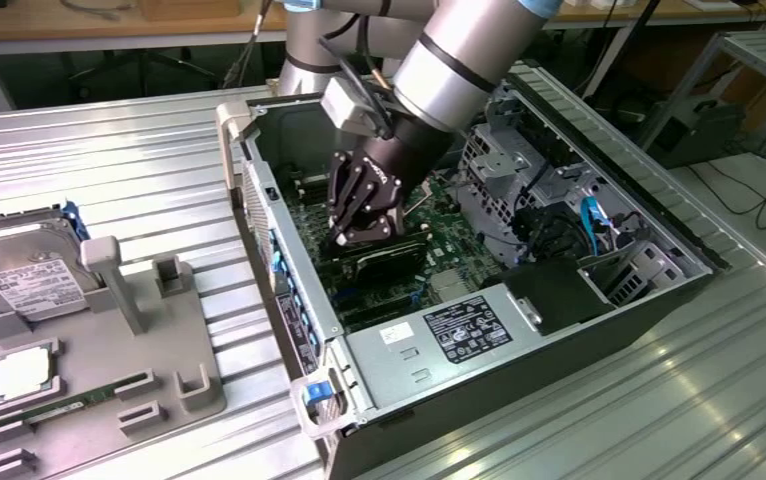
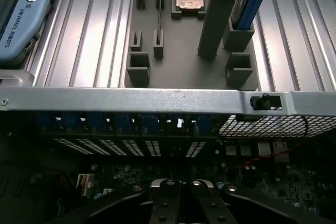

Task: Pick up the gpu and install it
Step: 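Press down on the gpu until it lock into place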

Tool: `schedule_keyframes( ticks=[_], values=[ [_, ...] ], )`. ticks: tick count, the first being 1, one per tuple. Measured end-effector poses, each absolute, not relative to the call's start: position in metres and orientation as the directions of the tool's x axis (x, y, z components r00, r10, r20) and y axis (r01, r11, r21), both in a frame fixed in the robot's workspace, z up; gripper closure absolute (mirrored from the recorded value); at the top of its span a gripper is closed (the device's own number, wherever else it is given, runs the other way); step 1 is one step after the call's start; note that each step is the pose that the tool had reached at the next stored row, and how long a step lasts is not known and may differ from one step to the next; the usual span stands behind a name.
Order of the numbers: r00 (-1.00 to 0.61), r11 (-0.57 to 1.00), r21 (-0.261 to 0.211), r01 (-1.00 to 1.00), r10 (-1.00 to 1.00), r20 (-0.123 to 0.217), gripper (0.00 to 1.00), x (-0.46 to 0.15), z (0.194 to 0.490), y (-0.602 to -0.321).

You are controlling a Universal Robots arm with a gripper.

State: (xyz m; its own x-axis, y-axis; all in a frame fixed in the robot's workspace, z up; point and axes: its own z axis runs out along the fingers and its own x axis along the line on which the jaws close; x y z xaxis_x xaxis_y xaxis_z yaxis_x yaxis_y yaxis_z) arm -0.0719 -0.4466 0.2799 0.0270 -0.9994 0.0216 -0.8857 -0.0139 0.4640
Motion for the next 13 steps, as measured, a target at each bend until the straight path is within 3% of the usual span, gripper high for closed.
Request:
schedule_keyframes(
  ticks=[4, 13],
  values=[
    [0.033, -0.019, 0.375, -0.927, -0.999, 0.031, 0.89, -0.0719, 0.2799, -0.4455],
    [0.034, -0.016, 0.235, -0.972, -0.997, 0.070, 0.89, -0.0722, 0.2798, -0.4439]
  ],
)
